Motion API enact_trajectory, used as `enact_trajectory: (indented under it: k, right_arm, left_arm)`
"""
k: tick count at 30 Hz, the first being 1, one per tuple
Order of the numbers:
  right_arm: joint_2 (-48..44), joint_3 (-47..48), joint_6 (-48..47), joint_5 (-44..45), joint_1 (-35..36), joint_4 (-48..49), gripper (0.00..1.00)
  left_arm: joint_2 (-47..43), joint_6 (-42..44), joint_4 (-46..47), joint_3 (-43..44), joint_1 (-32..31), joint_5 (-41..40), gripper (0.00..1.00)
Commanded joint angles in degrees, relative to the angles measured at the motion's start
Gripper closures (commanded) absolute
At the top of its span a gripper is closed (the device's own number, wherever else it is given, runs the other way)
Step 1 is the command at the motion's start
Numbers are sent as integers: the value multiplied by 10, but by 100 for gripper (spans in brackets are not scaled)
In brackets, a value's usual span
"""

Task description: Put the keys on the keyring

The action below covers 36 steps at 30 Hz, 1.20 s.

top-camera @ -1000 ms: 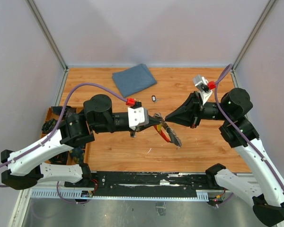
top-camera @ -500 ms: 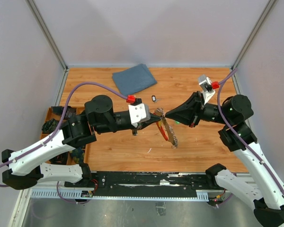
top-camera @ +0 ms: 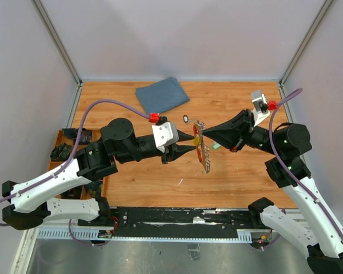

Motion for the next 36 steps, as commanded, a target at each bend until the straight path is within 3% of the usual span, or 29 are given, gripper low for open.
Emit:
enact_trajectory:
  k: [1,8,21,30,36]
  right_arm:
    - [-15,-4,-3,10,-9,46,99]
    - [-37,-3,-71,-15,-9,32,99]
    - [-68,-2,-134,-53,-8,21,99]
    - [-68,2,-139,-51,-7,21,99]
    - [-69,3,-136,-53,-7,28,99]
  left_arm:
    - [-20,-36,64,-15,-6,-22,63]
    - [-41,-78,133,-49,-6,-40,62]
    - [-39,-139,243,-79,-6,22,61]
    - [-21,-154,268,-81,-6,83,64]
    - [-11,-157,271,-86,-6,72,66]
